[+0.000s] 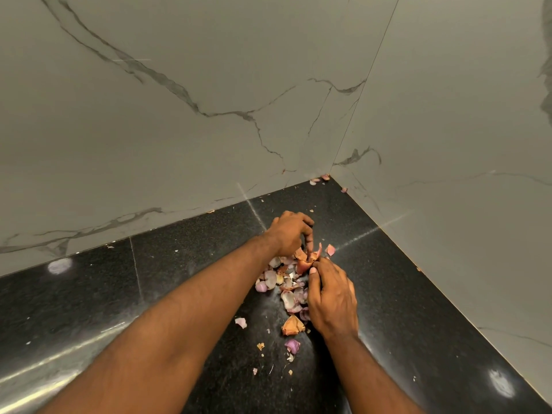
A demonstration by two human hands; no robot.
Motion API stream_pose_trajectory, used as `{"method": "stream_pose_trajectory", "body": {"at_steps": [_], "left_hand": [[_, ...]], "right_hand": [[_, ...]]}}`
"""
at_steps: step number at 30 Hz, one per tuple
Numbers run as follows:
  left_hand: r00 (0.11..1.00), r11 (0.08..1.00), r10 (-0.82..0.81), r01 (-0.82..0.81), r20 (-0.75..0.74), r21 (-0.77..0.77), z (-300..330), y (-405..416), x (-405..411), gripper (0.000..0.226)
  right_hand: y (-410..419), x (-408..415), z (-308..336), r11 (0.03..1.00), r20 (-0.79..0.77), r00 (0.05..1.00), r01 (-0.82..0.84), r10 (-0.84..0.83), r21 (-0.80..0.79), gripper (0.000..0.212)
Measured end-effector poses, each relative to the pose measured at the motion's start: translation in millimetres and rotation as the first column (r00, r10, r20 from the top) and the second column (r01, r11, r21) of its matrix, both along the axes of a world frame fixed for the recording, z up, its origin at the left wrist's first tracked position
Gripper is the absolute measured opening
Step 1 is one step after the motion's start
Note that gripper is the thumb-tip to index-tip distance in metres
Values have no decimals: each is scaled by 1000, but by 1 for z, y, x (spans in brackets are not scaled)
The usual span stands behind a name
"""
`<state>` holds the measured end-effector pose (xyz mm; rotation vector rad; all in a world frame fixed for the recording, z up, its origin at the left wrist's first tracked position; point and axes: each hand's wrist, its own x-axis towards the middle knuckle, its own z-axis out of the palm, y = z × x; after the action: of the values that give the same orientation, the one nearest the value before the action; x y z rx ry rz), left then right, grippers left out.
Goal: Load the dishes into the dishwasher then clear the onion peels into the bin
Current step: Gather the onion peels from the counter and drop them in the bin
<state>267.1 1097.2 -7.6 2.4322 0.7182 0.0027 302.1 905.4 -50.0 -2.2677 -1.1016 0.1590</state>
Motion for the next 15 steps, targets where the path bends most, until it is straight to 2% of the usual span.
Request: {"method": "stream_pose_trajectory", "body": {"at_steps": [3, 4, 7, 11, 13, 15], "left_hand": [[971, 962, 147, -97, 186, -256, -7, 7, -10, 51], [955, 948, 185, -112, 231, -298, -6, 8, -13, 50], [943, 964, 182, -115, 280, -239, -4, 7, -27, 46], [942, 975, 211, -183, 262, -130, -19, 15, -70, 38], [912, 953, 300, -274, 281, -130, -33, 19, -98, 46], [889, 930, 364, -330, 279, -161, -42, 15, -117, 55]], "right_hand": [[-1, 1, 0, 1000, 5, 1000, 3, -3, -5, 34], [-2, 1, -1, 1000, 2, 1000, 4, -4, -1, 35], [-4, 2, -7, 995, -36, 999, 4, -1, 98, 33], [-4, 5, -7, 950, -67, 996, 73, -55, 303, 14], [-4, 7, -9, 944, -60, 992, 123, -110, 305, 15], [-6, 6, -11, 957, -72, 987, 160, -146, 241, 28]]}}
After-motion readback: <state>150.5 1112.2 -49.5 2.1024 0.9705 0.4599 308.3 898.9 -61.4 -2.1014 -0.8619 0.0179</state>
